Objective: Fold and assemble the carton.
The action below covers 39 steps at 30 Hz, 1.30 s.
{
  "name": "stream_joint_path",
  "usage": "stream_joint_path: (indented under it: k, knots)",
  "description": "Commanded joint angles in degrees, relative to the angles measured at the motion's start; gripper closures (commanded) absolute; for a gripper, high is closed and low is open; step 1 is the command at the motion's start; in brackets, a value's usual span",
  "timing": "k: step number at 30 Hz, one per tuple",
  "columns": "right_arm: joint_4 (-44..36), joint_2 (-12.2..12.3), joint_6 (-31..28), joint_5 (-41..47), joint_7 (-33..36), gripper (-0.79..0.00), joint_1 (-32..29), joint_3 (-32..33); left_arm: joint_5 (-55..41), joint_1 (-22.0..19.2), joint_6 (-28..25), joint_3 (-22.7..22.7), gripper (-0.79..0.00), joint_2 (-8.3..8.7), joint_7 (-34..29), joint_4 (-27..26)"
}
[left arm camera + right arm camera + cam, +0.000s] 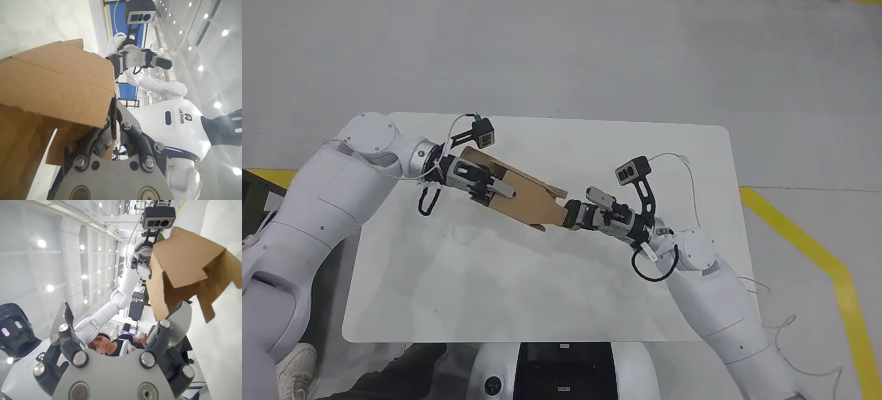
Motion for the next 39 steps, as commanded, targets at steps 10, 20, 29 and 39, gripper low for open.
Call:
stream_joint_path:
  k: [10, 20, 29, 39]
  knots:
    - [-2.1, -0.7, -0.2, 2.2, 0.0, -0.785, 1.7, -1.6, 3.5, 0.3, 0.3, -1.9, 0.0, -0.85, 1.0, -0.2]
    - [-2.0, -1.8, -0.1, 0.7, -2.4, -0.785, 3.9, -4.7, 4.0, 1.6, 0.9, -4.0, 0.0, -1.32, 0.4, -1.4]
    - [-0.5, -2.5, -0.5, 0.0, -2.6, -0.785, 5.3, -6.5, 4.1, 2.7, 1.2, -5.9, 0.0, -1.41, 0.0, -1.3]
    - [-0.4, -1.4, 0.7, 0.6, -1.9, -0.785, 2.4, -1.6, 1.2, 3.4, 1.2, -7.0, 0.0, -1.05, 0.0, -0.6]
